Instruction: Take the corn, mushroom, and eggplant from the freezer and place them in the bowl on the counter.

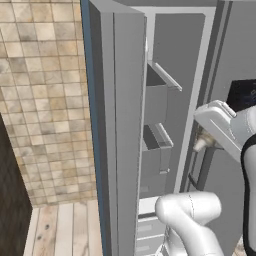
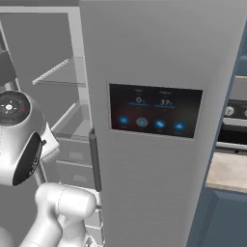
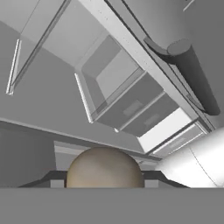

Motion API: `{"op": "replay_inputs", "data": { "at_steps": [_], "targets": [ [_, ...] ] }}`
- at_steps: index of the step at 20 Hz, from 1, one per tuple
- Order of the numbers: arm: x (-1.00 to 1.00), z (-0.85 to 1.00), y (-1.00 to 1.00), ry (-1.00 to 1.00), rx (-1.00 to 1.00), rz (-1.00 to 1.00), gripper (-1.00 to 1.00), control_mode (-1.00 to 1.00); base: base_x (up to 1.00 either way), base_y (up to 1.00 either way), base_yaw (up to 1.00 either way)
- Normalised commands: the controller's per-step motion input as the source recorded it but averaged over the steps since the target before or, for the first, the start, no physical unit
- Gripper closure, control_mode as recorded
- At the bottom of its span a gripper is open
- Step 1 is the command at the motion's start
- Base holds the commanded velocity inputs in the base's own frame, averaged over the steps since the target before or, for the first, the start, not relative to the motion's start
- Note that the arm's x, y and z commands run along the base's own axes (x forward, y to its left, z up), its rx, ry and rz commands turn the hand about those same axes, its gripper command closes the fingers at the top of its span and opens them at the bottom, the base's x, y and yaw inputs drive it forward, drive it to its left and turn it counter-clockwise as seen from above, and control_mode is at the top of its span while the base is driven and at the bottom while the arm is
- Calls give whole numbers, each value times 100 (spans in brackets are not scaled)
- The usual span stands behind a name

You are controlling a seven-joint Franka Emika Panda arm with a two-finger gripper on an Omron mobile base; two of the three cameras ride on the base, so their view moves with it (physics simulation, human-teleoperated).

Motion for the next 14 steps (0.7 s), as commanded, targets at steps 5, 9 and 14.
{"op": "replay_inputs", "data": {
  "at_steps": [5,9,14],
  "targets": [
    [-4,-1,-1,-2,0,0,100,100,-52,-47,0],
    [0,0,0,0,0,0,100,100,-66,-100,0],
    [0,0,0,0,0,0,100,100,-29,-100,0]
  ]
}}
